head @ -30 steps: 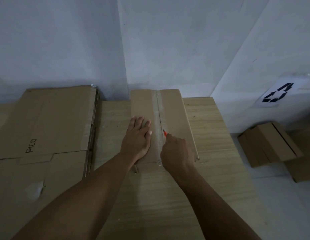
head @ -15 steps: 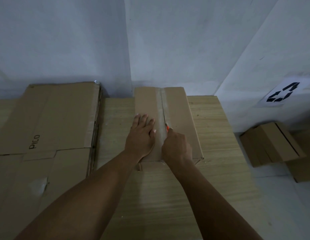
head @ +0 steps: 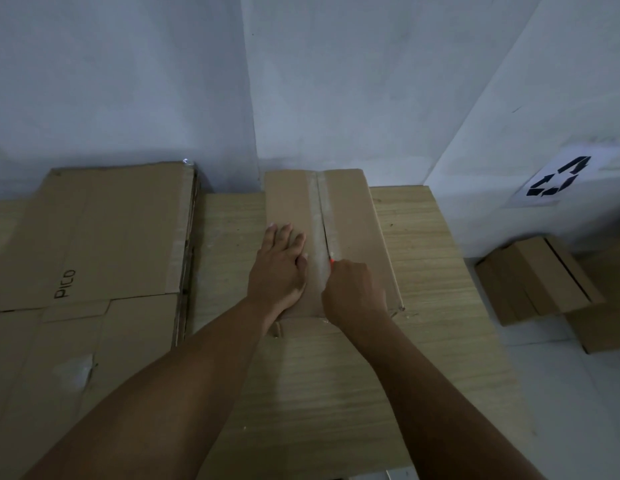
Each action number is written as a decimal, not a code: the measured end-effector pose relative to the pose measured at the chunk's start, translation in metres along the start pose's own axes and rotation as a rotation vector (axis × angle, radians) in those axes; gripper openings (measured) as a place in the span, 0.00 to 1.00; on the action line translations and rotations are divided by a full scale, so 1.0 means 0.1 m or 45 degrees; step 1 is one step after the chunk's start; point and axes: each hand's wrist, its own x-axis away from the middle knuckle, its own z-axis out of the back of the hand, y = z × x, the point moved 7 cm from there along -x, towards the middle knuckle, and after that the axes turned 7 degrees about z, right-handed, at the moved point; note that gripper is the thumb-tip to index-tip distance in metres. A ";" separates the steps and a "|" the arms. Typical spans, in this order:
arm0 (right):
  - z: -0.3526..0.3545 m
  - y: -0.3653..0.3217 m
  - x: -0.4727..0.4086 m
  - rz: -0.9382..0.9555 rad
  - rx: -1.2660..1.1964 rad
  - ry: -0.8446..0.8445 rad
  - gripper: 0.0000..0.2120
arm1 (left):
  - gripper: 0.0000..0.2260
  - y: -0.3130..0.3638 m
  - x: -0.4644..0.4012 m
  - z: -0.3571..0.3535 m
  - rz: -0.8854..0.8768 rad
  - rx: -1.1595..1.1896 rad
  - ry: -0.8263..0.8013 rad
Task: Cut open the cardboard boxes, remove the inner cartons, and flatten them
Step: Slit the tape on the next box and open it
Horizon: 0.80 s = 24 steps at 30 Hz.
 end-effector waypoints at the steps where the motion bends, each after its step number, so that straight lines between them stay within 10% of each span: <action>1: -0.01 0.01 0.09 0.019 0.043 -0.024 0.08 | 0.29 0.00 0.00 0.00 0.020 0.012 -0.015; 14: -0.43 0.22 1.16 0.064 0.003 -0.058 0.28 | 0.22 0.02 0.02 0.01 0.033 -0.022 -0.062; 21: -0.88 0.33 1.48 0.016 -0.025 -0.353 0.25 | 0.22 0.01 0.04 0.03 0.030 -0.013 -0.100; 24: -0.73 0.54 1.48 -0.020 -0.104 -0.151 0.24 | 0.22 0.01 0.04 0.05 0.024 -0.008 -0.070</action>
